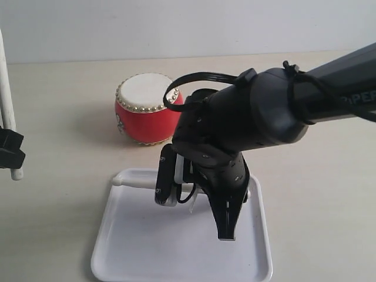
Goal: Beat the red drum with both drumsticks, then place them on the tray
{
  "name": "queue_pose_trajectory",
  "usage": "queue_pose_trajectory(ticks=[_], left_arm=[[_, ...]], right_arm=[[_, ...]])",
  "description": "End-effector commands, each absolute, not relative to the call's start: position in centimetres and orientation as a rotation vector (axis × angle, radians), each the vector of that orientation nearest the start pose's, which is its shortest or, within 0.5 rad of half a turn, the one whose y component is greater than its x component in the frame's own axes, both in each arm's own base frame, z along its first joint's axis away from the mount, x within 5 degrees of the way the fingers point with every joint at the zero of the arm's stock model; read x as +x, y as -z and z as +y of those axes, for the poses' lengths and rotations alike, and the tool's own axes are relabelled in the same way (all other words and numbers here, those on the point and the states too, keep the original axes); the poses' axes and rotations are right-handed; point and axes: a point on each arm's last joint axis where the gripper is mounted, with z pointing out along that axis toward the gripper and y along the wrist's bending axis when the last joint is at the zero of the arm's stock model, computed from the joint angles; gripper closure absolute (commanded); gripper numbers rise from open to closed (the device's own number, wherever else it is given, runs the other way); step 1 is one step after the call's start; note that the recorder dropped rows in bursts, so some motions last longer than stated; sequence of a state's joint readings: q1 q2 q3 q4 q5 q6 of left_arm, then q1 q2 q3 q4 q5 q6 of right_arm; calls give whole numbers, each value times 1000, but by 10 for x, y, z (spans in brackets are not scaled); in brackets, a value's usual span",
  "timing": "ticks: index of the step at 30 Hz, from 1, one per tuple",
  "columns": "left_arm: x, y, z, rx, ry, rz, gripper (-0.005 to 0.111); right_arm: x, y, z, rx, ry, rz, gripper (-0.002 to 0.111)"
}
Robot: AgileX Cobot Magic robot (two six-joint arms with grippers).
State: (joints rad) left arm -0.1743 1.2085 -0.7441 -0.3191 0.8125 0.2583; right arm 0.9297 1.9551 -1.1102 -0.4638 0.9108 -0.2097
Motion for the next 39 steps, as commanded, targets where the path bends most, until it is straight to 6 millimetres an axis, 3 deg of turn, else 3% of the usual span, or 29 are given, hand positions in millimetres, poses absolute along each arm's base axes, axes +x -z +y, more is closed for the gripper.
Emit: queue_pose_trajectory(ticks=[1, 12, 22, 32, 35, 39], left_arm=[[205, -249, -57, 331, 366, 2695, 107], [204, -249, -57, 333, 368, 2701, 107], [204, -249, -57, 333, 369, 2698, 107], [205, -249, -57, 332, 368, 2696, 107], [205, -250, -58, 314, 387, 2685, 107], [203, -248, -64, 315, 492, 2667, 107]], right_arm=[[228, -120, 249, -2031, 594, 2305, 108], [228, -113, 246, -2046, 666, 2324, 108], [228, -113, 245, -2048, 674, 2330, 89], [227, -113, 244, -2048, 691, 2347, 84], [227, -119, 242, -1975, 709, 2399, 84], [221, -150, 240, -1675, 606, 2536, 84]])
